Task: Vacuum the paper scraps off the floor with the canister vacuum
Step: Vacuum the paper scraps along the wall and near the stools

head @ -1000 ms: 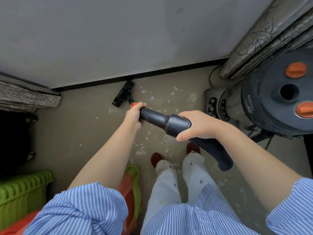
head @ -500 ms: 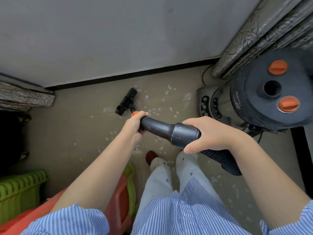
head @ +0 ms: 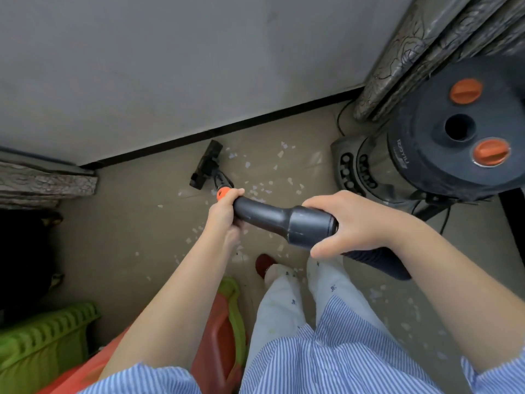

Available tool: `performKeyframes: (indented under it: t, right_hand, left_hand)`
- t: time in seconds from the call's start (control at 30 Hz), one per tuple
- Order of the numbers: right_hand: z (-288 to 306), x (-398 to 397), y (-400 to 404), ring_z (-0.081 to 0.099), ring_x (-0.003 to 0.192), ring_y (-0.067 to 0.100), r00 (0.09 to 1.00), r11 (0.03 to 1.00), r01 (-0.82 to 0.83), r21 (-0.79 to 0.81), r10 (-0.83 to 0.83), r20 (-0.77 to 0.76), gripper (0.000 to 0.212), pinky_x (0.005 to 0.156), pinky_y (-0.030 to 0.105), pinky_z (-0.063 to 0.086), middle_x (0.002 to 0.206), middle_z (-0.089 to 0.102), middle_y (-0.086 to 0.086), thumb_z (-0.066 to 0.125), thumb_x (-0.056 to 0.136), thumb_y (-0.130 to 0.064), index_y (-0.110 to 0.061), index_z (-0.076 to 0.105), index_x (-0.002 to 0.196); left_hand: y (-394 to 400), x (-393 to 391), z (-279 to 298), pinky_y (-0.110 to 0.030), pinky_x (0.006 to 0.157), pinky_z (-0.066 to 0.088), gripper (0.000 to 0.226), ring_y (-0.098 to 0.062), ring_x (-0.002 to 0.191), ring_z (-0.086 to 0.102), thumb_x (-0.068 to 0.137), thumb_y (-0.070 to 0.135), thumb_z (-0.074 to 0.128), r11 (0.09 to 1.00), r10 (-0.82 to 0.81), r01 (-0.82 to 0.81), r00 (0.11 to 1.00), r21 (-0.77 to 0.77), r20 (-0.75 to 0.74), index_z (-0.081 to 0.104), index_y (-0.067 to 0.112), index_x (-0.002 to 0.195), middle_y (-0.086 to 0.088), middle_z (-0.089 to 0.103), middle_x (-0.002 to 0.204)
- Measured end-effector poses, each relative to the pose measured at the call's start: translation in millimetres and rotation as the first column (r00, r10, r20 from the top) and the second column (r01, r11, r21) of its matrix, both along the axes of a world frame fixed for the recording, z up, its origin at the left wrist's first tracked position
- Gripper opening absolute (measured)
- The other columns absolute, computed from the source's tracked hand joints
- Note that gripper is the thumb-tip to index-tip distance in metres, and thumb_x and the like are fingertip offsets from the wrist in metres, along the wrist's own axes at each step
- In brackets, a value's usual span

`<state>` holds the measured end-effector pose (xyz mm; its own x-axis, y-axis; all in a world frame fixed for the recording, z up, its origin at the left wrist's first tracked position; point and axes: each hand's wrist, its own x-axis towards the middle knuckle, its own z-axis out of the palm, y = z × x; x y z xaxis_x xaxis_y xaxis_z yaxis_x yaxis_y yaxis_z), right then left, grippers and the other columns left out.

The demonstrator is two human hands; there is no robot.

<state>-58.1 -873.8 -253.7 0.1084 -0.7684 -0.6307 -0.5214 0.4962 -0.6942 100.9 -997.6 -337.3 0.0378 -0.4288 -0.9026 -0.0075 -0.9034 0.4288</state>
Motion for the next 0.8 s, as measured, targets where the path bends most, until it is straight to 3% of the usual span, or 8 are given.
performKeyframes:
  t: [0.27, 0.47, 0.6, 0.7, 0.8]
  right_hand:
    - [-23, 8, -18, 0.053, 0.066, 0.011, 0.991, 0.992, 0.126, 0.002, -0.126, 0.043, 0.036, 0.059, 0.024, 0.043, 0.081, 0.058, -0.001, 0.075, 0.07, -0.028, -0.011, 0.057, 0.097]
    - [-29, 13, -10, 0.056, 0.067, 0.014, 0.978, 0.979, 0.199, 0.035, -0.2, 0.051, 0.033, 0.06, 0.027, 0.047, 0.08, 0.058, 0.0, 0.073, 0.071, -0.024, -0.011, 0.057, 0.097]
    - [-30, 9, 3, 0.06, 0.071, 0.018, 0.966, 0.967, 0.243, 0.079, -0.249, 0.075, 0.035, 0.067, 0.033, 0.051, 0.087, 0.063, 0.005, 0.073, 0.072, -0.021, -0.01, 0.058, 0.101]
    - [-28, 11, 9, 0.057, 0.069, 0.013, 0.965, 0.964, 0.249, 0.09, -0.255, 0.062, 0.034, 0.064, 0.029, 0.048, 0.084, 0.061, 0.0, 0.073, 0.072, -0.023, -0.013, 0.058, 0.101]
    - [-25, 13, 16, 0.055, 0.066, 0.011, 0.964, 0.962, 0.26, 0.084, -0.264, 0.041, 0.03, 0.058, 0.022, 0.044, 0.078, 0.057, -0.005, 0.073, 0.072, -0.024, -0.016, 0.057, 0.096]
  left_hand:
    - [-33, -5, -23, -0.022, 0.055, 0.047, 0.011, -0.014, 0.064, 0.052, 0.085, 0.009, 0.06, 0.993, -0.106, 0.107, 0.994, -0.051, 0.022, 0.052, 0.01, 0.077, -0.004, 0.053, 0.075]
    - [-32, -10, -30, -0.023, 0.057, 0.047, 0.007, -0.015, 0.064, 0.053, 0.084, 0.011, 0.061, 0.983, -0.184, 0.185, 0.983, -0.015, 0.024, 0.054, 0.009, 0.085, -0.004, 0.054, 0.076]
    - [-23, -19, -28, -0.016, 0.041, 0.046, 0.008, -0.013, 0.064, 0.052, 0.085, 0.011, 0.061, 0.972, -0.236, 0.237, 0.971, -0.006, 0.031, 0.054, 0.011, 0.081, -0.003, 0.053, 0.077]
    - [-19, -18, -26, -0.016, 0.04, 0.046, 0.022, -0.012, 0.066, 0.053, 0.084, 0.013, 0.063, 0.967, -0.255, 0.256, 0.966, 0.0, 0.042, 0.052, 0.008, 0.102, -0.003, 0.054, 0.079]
    - [-14, -18, -26, -0.012, 0.037, 0.043, 0.01, -0.011, 0.065, 0.053, 0.085, 0.013, 0.062, 0.963, -0.269, 0.269, 0.963, 0.017, 0.027, 0.053, 0.01, 0.089, -0.002, 0.053, 0.076]
